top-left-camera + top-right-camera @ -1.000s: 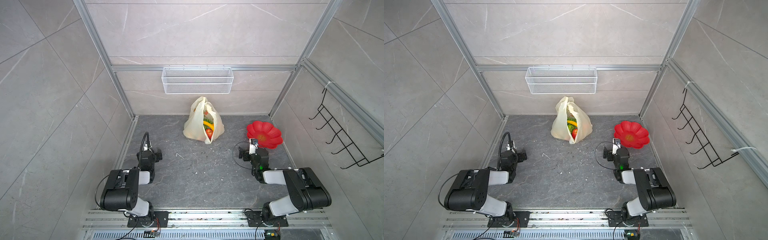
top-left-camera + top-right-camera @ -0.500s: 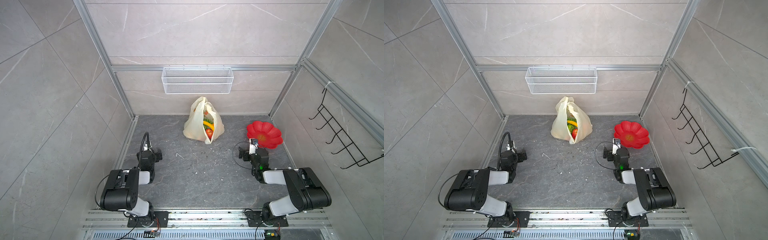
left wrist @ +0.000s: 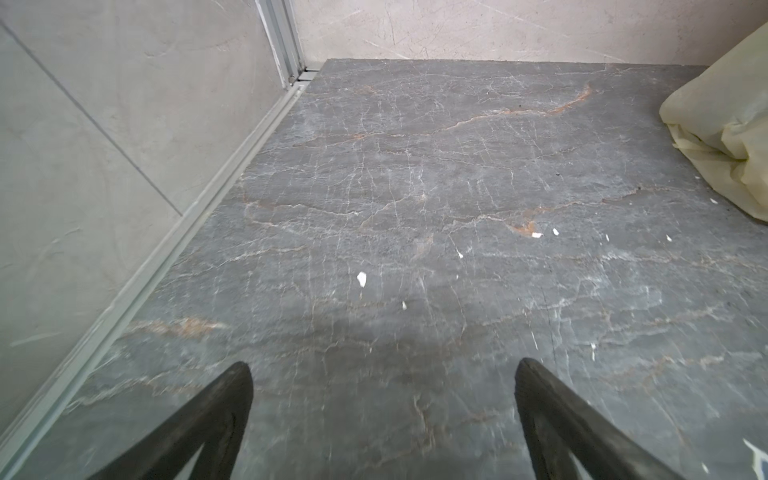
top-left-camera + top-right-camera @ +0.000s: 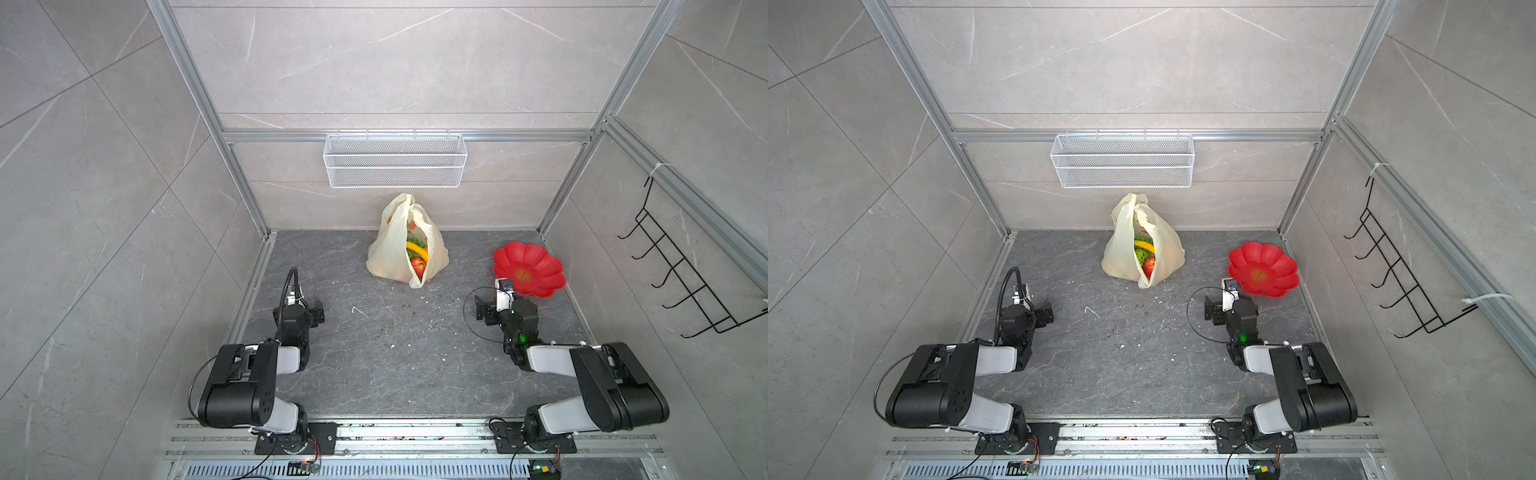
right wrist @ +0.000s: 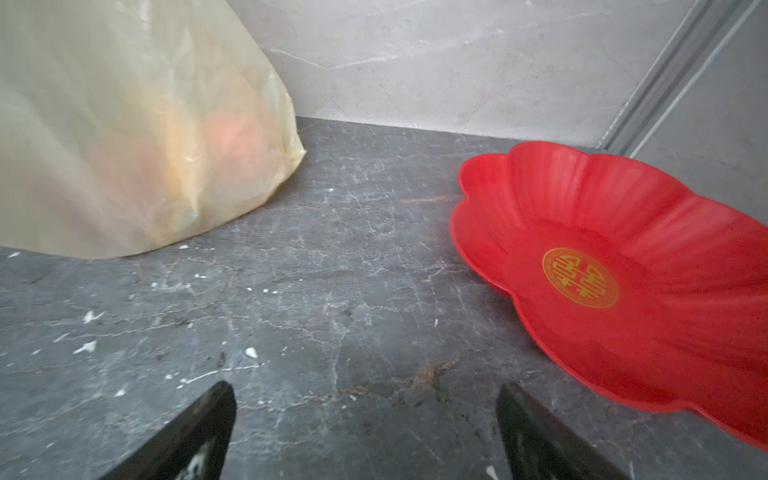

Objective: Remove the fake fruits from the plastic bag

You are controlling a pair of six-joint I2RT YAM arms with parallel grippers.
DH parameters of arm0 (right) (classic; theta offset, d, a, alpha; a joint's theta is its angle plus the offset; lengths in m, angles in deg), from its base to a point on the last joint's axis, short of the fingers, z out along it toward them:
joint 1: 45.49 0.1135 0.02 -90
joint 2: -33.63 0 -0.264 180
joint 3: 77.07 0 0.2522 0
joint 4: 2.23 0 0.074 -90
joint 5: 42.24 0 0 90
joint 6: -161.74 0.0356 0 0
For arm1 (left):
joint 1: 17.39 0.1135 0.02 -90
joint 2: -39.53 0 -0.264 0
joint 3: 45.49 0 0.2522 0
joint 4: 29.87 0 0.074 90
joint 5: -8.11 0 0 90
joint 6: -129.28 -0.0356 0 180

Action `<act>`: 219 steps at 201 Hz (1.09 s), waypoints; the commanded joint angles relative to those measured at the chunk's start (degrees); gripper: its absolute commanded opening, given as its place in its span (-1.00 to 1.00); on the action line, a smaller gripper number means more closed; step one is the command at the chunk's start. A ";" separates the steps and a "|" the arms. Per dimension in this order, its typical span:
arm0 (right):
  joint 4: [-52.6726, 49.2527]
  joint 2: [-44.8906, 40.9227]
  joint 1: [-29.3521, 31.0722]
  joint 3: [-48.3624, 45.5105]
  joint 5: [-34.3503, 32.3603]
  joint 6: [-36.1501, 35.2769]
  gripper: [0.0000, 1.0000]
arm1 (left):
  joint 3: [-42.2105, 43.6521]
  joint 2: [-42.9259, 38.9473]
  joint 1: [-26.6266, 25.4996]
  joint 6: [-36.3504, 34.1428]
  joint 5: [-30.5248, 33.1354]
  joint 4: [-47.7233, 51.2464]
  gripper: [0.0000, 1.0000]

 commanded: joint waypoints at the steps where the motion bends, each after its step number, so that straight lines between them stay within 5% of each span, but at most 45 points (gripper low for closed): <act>1: -10.49 -10.05 3.97 1.29 -0.59 -3.81 0.99 | -0.32 -9.73 -6.32 -4.80 6.16 3.56 1.00; 21: -21.40 -18.86 7.30 4.24 -0.67 -1.57 0.99 | -3.03 -20.77 -9.68 1.34 8.55 17.60 1.00; 60: -37.57 -32.54 8.47 13.00 1.67 11.56 0.99 | -12.00 -35.89 -9.81 25.69 8.73 44.34 1.00; 84: -45.70 -35.84 8.39 19.21 -4.70 22.67 0.99 | -16.72 -41.35 -9.78 43.82 13.34 62.49 1.00; 104: -63.77 -32.86 8.32 28.01 -16.38 34.71 0.99 | -16.90 -43.29 -9.76 43.62 6.58 62.57 1.00; 146: -68.62 -26.65 8.61 34.96 -7.48 27.98 0.99 | -25.76 -32.21 -10.44 35.28 -13.29 59.98 1.00; 219: -61.62 -11.46 18.48 45.33 -3.10 26.35 0.99 | -51.84 -4.53 -28.12 28.68 -16.27 59.74 1.00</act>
